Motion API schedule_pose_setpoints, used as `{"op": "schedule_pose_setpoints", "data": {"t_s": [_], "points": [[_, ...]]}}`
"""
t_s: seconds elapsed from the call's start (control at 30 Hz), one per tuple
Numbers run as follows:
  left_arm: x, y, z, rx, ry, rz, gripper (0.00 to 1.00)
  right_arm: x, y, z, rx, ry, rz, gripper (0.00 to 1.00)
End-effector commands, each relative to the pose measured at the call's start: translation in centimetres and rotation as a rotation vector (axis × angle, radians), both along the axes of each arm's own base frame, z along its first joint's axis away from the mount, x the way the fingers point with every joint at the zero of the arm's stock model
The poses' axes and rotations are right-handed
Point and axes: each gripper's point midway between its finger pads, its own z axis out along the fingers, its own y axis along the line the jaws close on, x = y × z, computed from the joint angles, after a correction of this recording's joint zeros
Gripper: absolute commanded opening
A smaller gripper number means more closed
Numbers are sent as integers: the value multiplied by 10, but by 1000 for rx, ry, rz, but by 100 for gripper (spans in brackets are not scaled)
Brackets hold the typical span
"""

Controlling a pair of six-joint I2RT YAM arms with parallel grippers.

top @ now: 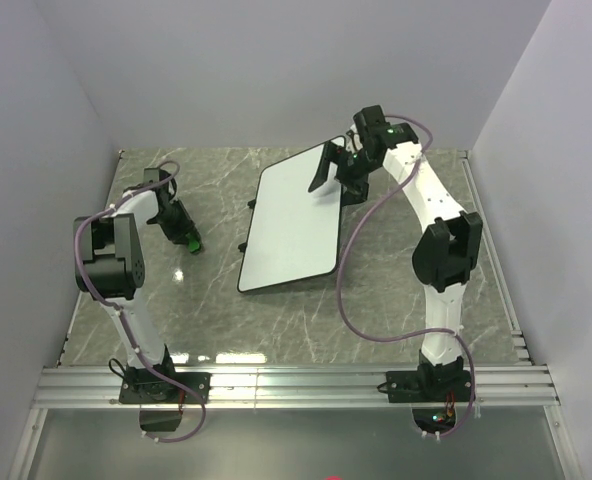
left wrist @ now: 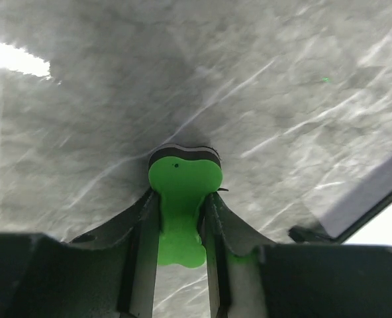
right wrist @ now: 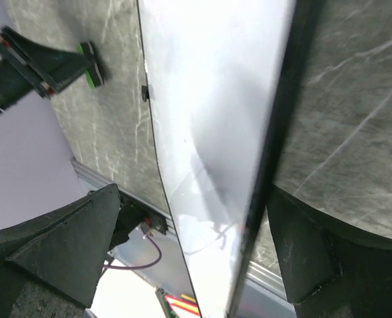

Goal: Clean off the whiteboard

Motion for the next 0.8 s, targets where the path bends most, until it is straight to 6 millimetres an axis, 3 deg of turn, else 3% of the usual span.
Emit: {"op": "schedule_pose_setpoints", "data": {"t_s": [0.0,0.07,0.27,0.4,0.43,0.47,0.5,0.53,0.57,0.6,0.63,0.67,0.73,0.77], "points": [[-9,16,7,108,-8,0,32,-1,-21,50,12,-121,-27,98],[-10,19,7,135,-4,2,47,-2,-27,60,-1,-162,-34,98],[-11,14,15,168,-13,-19,76,-13,-47,92,-57,-332,-56,99],[-12,14,24,187,-19,-14,82,-29,-63,118,-74,-464,-108,99],[-10,14,30,189,-31,-9,84,-24,-69,128,-83,-527,-142,99],[-10,13,42,183,-57,-6,83,-28,-74,122,-99,-533,-159,99],[-5,12,54,176,-91,10,84,-40,-80,140,-86,-603,-183,99],[-2,9,68,163,-131,17,84,-36,-81,153,-65,-687,-205,100],[1,7,97,151,-217,25,85,-39,-89,132,-101,-674,-230,100],[7,2,115,122,-290,30,85,-47,-93,147,-85,-740,-244,100],[10,0,132,114,-350,36,85,-51,-96,142,-95,-744,-247,100],[7,-2,165,110,-448,44,85,-54,-101,138,-115,-744,-260,100],[6,-6,193,100,-579,48,85,-67,-109,131,-128,-727,-270,100],[-5,-10,227,101,-688,50,85,-78,-104,132,-99,-729,-217,100]]}}
